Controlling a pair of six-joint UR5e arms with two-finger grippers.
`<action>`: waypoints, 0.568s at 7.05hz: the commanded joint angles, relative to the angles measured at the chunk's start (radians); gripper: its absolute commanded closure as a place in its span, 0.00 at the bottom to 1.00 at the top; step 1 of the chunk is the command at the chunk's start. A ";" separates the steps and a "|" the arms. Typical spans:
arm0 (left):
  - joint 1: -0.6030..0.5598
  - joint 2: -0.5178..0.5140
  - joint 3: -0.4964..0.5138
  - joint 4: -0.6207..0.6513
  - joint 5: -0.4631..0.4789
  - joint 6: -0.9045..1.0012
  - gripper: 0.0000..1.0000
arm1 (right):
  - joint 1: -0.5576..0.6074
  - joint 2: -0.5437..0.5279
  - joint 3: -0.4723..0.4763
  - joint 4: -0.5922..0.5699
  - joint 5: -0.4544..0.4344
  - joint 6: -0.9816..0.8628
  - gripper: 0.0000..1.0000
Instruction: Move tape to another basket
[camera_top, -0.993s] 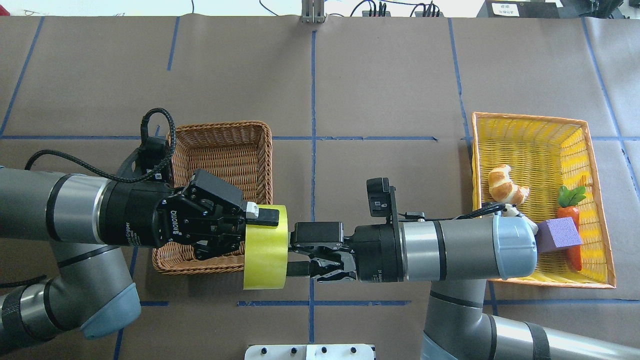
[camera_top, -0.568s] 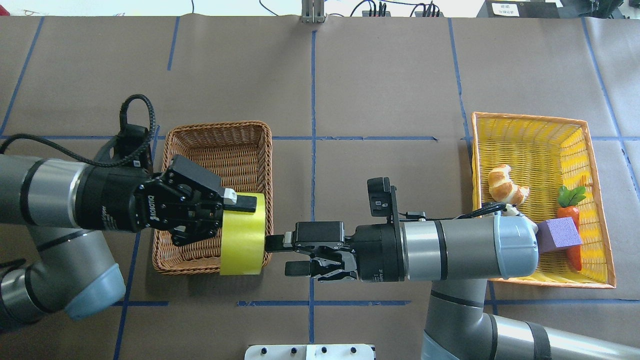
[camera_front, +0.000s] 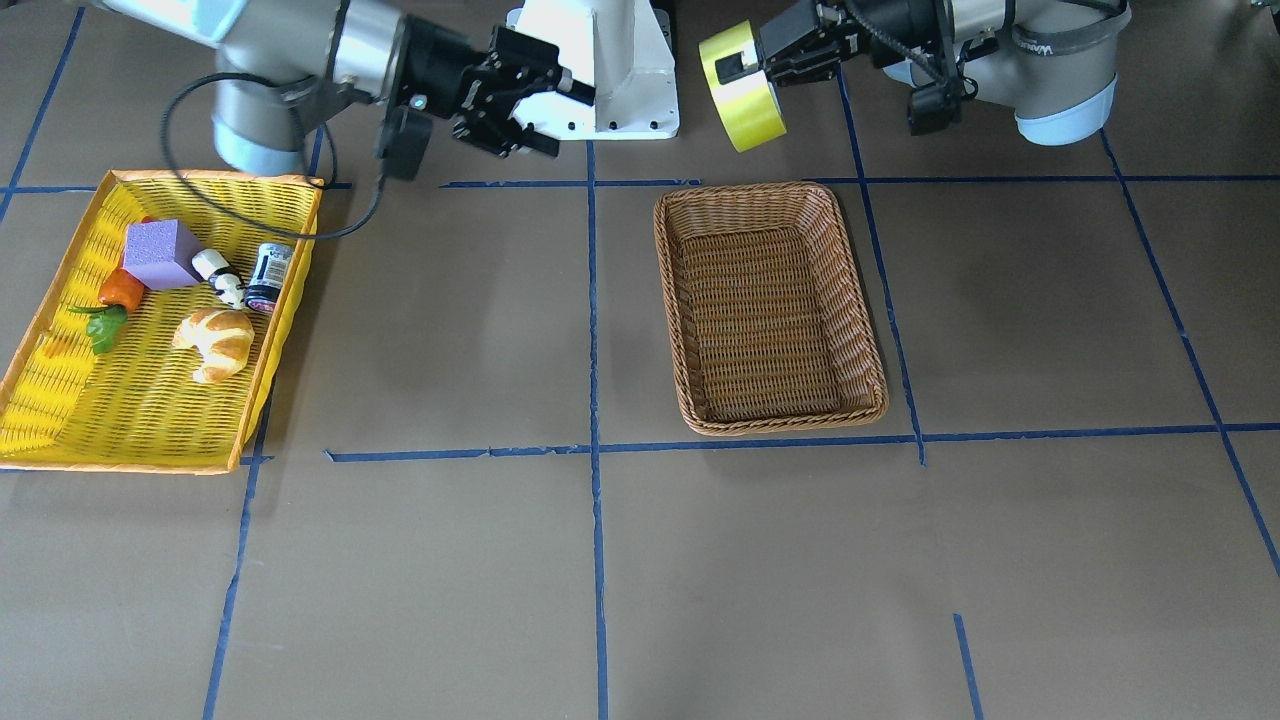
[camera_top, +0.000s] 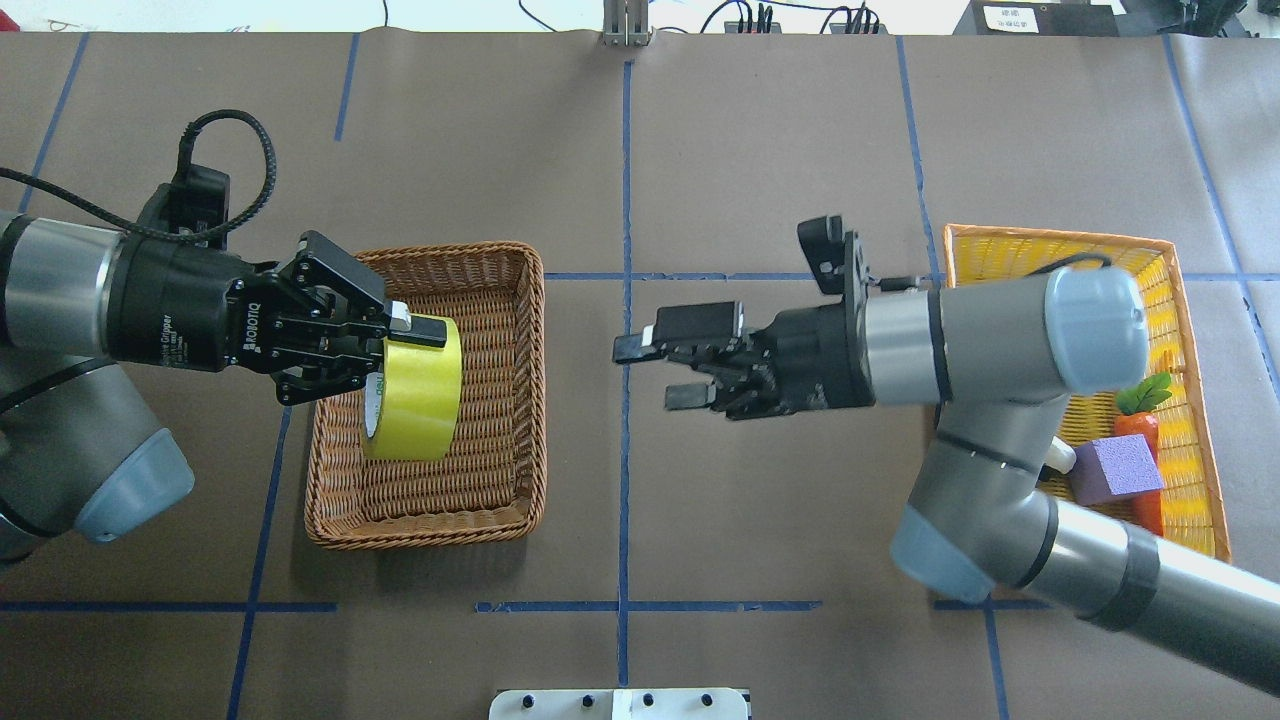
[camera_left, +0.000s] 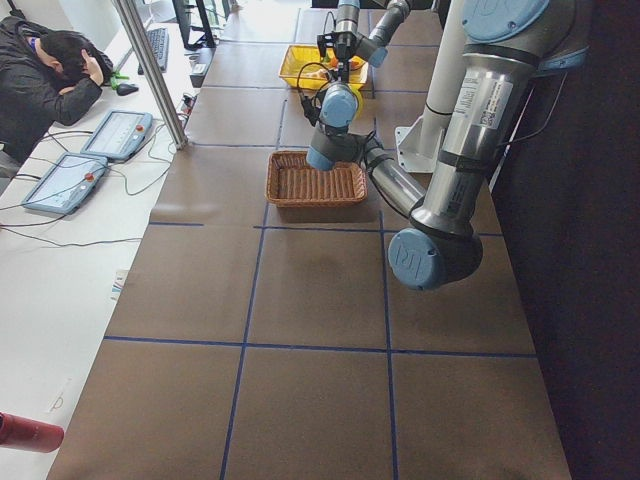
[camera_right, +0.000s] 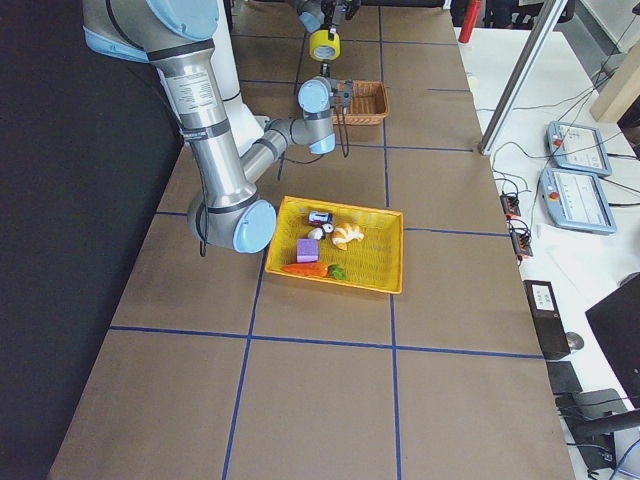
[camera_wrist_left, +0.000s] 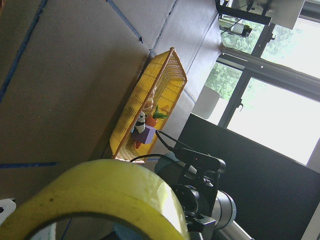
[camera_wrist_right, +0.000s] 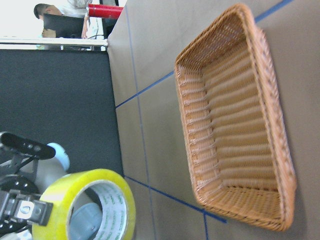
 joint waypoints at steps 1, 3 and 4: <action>0.008 -0.008 -0.013 0.253 -0.027 0.220 1.00 | 0.258 -0.001 0.001 -0.275 0.260 -0.206 0.00; 0.041 -0.032 -0.013 0.473 -0.018 0.429 1.00 | 0.371 -0.012 0.009 -0.496 0.238 -0.430 0.00; 0.044 -0.051 -0.015 0.602 -0.012 0.554 1.00 | 0.422 -0.011 0.012 -0.636 0.215 -0.533 0.00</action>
